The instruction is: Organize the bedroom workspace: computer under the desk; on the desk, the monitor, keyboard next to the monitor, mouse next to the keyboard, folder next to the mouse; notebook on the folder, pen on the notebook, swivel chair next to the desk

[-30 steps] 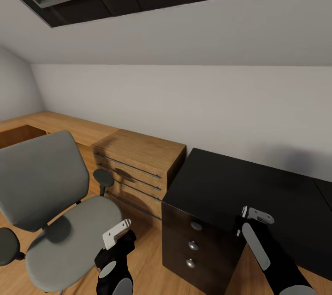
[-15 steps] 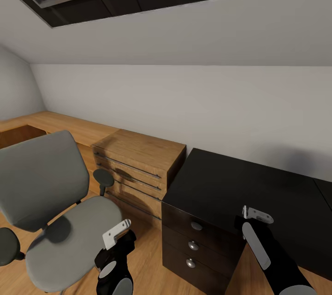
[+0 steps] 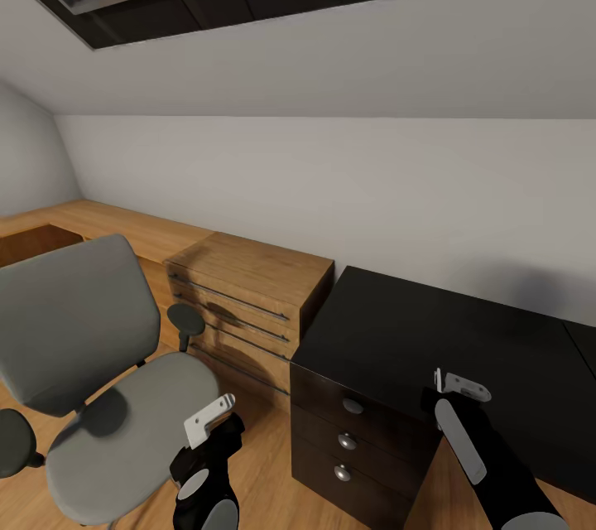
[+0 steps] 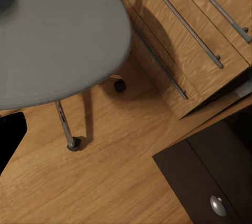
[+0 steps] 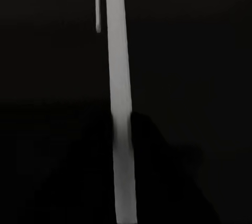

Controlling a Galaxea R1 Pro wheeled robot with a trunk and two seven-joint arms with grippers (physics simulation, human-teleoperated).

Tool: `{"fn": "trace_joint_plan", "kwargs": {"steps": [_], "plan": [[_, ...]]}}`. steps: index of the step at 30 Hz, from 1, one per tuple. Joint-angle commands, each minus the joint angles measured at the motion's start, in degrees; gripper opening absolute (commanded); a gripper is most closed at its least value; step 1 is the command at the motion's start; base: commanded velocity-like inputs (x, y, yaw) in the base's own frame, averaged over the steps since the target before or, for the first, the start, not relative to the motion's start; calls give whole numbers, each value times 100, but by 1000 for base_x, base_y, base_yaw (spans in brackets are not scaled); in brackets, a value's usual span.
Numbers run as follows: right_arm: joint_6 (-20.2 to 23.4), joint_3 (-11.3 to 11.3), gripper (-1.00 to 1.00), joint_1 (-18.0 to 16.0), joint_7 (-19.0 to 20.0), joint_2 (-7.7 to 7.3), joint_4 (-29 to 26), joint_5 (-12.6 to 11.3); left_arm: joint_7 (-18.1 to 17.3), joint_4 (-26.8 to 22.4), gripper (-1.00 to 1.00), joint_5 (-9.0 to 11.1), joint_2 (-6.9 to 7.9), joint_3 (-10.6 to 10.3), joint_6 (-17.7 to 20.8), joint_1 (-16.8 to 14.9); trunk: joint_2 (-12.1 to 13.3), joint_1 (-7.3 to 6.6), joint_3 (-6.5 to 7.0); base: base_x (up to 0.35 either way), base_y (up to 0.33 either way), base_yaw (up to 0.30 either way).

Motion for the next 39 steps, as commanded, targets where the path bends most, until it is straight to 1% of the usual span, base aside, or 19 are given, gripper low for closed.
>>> {"fn": "trace_joint_plan", "kwargs": {"steps": [1,2,8,11,16,21,22,25,26,27,28,29,31,32,34,38,39], "plan": [[21,17,-100,-1,-52,-6,302,-129,31,-8,100,6,0,-3,59,-5,-3,0,-7,0,0,0],[21,17,-100,-1,-52,-7,302,-128,28,-8,100,6,0,-3,59,-5,-3,0,-7,0,0,0],[21,13,-100,-1,-52,-8,207,-126,-1,-8,100,6,8,-20,59,-5,238,-131,100,0,0,0],[30,7,-100,-1,-57,-13,-52,-117,-5,-8,100,6,8,-29,59,-5,358,-197,154,0,0,0],[128,-3,-100,-1,-62,-23,-314,-112,-7,-10,100,6,36,-42,59,-5,558,-307,244,0,0,0],[351,-99,-100,0,-72,-150,-596,-109,-7,-9,100,6,48,-49,59,-5,759,-417,334,0,0,0],[421,-172,-100,3,-75,-206,-698,-111,-7,-10,100,6,50,-51,59,-5,799,-439,352,0,0,0],[488,-368,-100,5,-77,-271,-820,-115,-9,-13,100,6,51,-53,59,-5,919,-505,406,0,0,0],[519,-566,-100,6,-77,-294,-874,-116,-12,-15,100,6,52,-59,59,-5,959,-527,424,0,0,0],[532,-676,-100,6,-78,-303,-894,-117,-13,-15,100,6,52,-65,59,-5,1000,-549,442,0,0,0],[641,-1205,-100,7,-78,-328,-980,-118,-8,-16,100,6,56,-216,59,-5,1040,-571,459,0,0,0],[712,-1376,-100,7,-80,-332,-1018,-118,-5,-17,100,6,58,-307,59,-5,1080,-593,477,0,0,0],[803,-1567,-100,7,-79,-337,-1074,-114,0,-17,100,6,60,-418,59,-5,1160,-637,514,0,0,-19],[826,-1610,-100,7,-79,-337,-1090,-113,0,-17,100,6,60,-448,59,-5,1200,-659,533,0,0,-74],[883,-1733,-100,7,-79,-340,-1134,-111,6,-17,100,6,61,-600,60,-5,1280,-703,574,0,0,-164],[900,-1793,-100,7,-79,-342,-1149,-110,9,-17,100,6,61,-673,65,-5,1441,-790,657,0,0,-224],[903,-1829,-100,7,-79,-344,-1151,-110,9,-17,100,6,61,-719,66,-5,1481,-812,678,0,0,-254]]}}
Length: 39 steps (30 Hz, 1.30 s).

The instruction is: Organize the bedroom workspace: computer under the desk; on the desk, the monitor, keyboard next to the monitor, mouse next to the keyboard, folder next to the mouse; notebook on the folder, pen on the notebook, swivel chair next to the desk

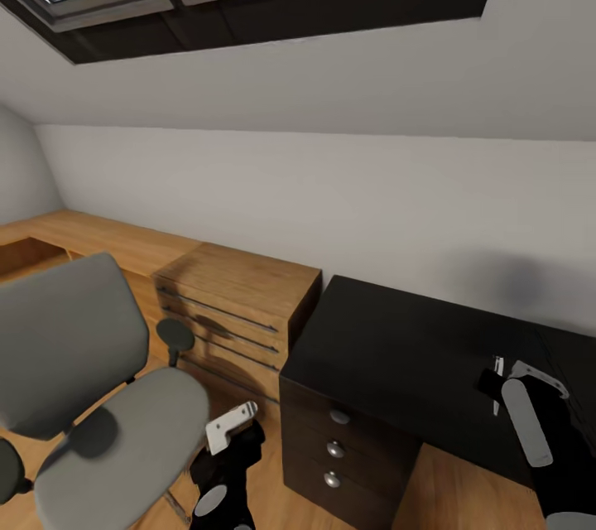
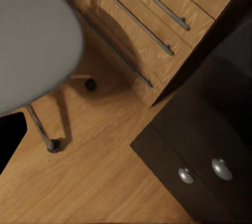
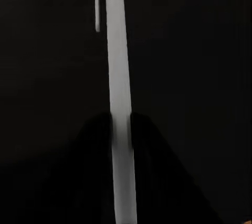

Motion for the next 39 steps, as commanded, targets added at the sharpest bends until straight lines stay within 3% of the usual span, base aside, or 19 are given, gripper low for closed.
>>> {"fn": "trace_joint_plan", "kwargs": {"steps": [1,6,9,23,39], "plan": [[5,-20,-100,-4,-50,-3,-7,-73,35,-8,100,7,0,-39,58,-6,37,-22,15,0,0,-258],[8,-108,-100,-4,-45,-6,-10,-73,42,-8,100,7,1,-314,59,-6,238,-132,119,0,0,-269],[9,-121,-100,-4,-46,-7,-10,-67,40,-8,100,7,1,-378,59,-6,358,-198,181,0,0,-275],[-14,-164,-100,-4,-43,-7,5,-46,39,-8,100,7,1,-550,69,-6,920,-505,459,0,0,-282],[-17,-167,-100,-4,-43,-7,16,-30,37,-8,100,7,1,-555,86,-6,1561,-857,747,0,0,-293]]}}
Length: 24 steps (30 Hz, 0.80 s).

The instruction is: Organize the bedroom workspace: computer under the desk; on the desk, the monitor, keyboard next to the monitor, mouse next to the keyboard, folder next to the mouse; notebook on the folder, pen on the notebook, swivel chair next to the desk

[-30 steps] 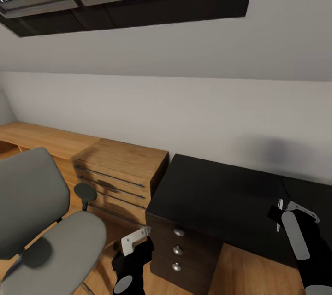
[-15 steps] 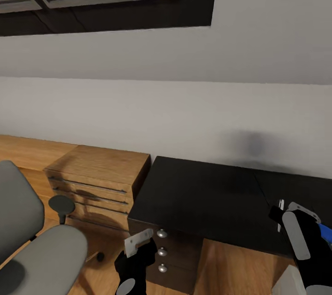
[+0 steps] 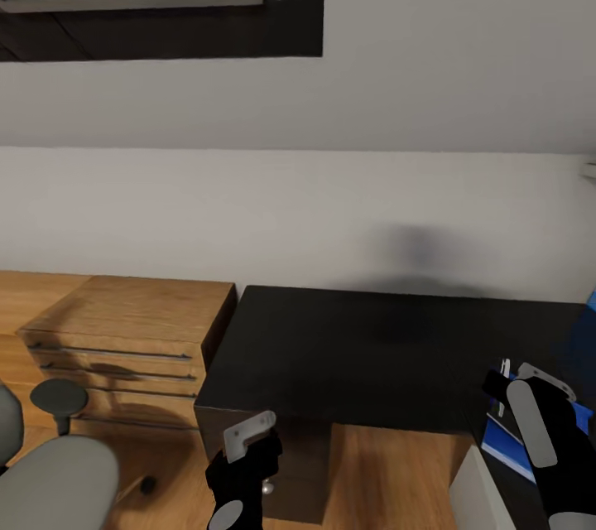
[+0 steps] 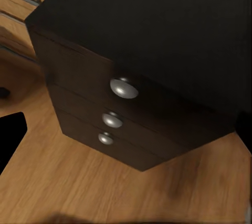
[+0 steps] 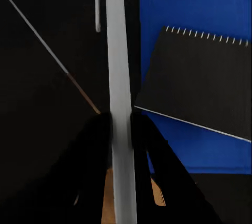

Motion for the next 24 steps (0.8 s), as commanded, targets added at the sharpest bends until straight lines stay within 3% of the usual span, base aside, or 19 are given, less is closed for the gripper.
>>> {"fn": "trace_joint_plan", "kwargs": {"steps": [1,9,24], "plan": [[5,2,-100,-5,-52,-2,-5,-69,35,-8,100,8,0,-4,57,-6,35,-22,10,0,0,-296],[4,3,-100,-5,-52,-2,1,-57,37,-8,100,8,0,-4,57,-6,356,-197,154,0,0,-296],[11,40,-100,-5,-39,0,80,3,48,-8,100,8,-4,-15,40,-6,356,-197,154,0,0,-282]]}}
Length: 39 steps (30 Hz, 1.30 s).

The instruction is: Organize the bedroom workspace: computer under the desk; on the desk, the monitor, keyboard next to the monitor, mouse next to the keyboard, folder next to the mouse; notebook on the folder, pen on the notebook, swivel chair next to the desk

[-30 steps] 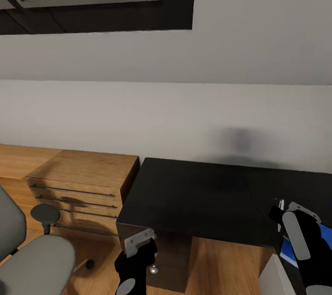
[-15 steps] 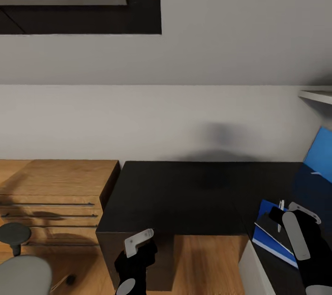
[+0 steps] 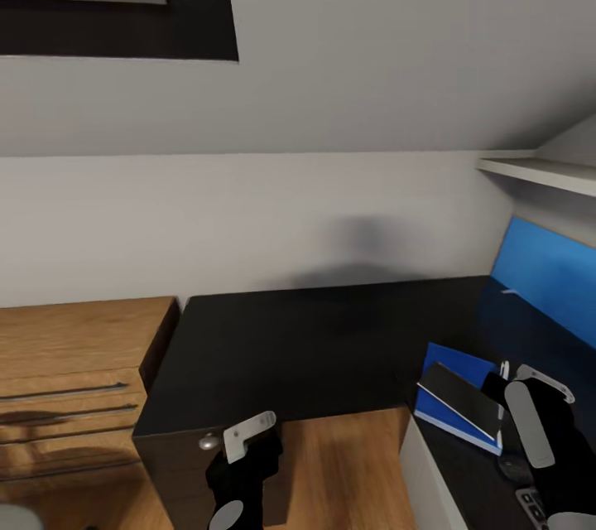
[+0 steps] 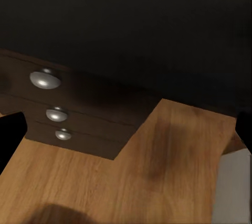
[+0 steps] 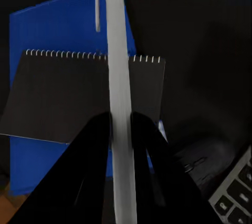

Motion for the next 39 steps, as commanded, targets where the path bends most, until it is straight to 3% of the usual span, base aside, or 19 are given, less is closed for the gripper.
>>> {"fn": "trace_joint_plan", "kwargs": {"steps": [1,11,17,21,28,39], "plan": [[6,9,-100,-5,-49,0,3,-51,36,-8,100,8,-1,-6,55,-6,-7,1,-9,0,0,-150],[-4,268,-100,-5,73,3,72,59,38,-8,100,8,-10,-11,47,-6,-7,1,-9,0,0,-38],[-21,298,-100,1,752,-10,135,139,37,-8,100,8,-13,-11,47,-6,-7,1,-9,0,0,-3],[-26,291,-100,4,1431,-58,191,457,38,-8,100,8,-13,-11,47,-6,-7,1,-9,0,0,0],[-35,290,-100,4,1522,-63,201,494,38,-8,100,8,-13,-94,47,-6,-7,1,-9,0,0,0],[-44,290,-100,4,1571,-65,206,504,38,-8,100,8,-8,-128,47,-6,-448,243,-206,0,0,0]]}}
